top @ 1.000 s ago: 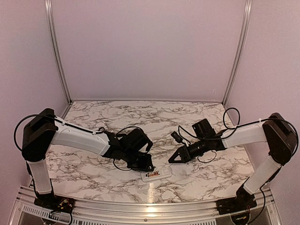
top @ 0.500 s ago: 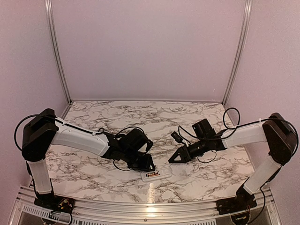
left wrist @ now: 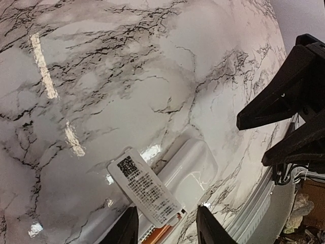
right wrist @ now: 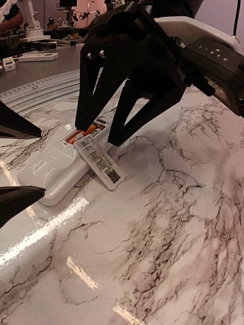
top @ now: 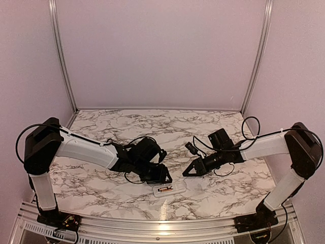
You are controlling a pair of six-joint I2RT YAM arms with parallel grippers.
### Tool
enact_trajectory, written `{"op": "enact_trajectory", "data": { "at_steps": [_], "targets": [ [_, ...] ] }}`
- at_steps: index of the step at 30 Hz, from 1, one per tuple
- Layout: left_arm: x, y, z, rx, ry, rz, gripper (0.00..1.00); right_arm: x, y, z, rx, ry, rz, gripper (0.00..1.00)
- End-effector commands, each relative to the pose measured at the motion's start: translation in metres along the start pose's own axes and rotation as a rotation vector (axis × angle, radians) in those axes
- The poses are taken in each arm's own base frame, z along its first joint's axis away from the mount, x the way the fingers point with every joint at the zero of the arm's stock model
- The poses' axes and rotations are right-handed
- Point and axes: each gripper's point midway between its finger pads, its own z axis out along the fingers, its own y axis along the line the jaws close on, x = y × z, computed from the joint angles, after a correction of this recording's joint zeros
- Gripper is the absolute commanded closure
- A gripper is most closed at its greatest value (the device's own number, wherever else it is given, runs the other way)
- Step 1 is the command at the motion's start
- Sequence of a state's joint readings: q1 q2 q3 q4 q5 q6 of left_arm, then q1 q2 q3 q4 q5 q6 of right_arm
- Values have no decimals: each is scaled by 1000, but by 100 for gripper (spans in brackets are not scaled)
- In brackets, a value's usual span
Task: Load the batteries into the remote control
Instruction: Pick up the battery cover from the center of the board.
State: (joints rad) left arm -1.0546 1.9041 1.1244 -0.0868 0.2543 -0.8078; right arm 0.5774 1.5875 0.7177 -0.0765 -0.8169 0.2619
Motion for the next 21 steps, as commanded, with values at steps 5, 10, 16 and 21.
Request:
{"op": "enact_trajectory", "data": {
  "at_steps": [5,10,16,21],
  "targets": [
    [2,-1,10,61,-3,-66,61,-19,-5,9,18,-18,-7,78],
    [4,15,7,-13,-18,-109,61,-19,-4,19,30,4,-17,81],
    [10,12,16,40,1,-135,61,-18,-2,29,25,26,-24,83],
    [13,10,26,91,17,-163,64,-19,-6,37,26,39,-18,87]
  ]
}}
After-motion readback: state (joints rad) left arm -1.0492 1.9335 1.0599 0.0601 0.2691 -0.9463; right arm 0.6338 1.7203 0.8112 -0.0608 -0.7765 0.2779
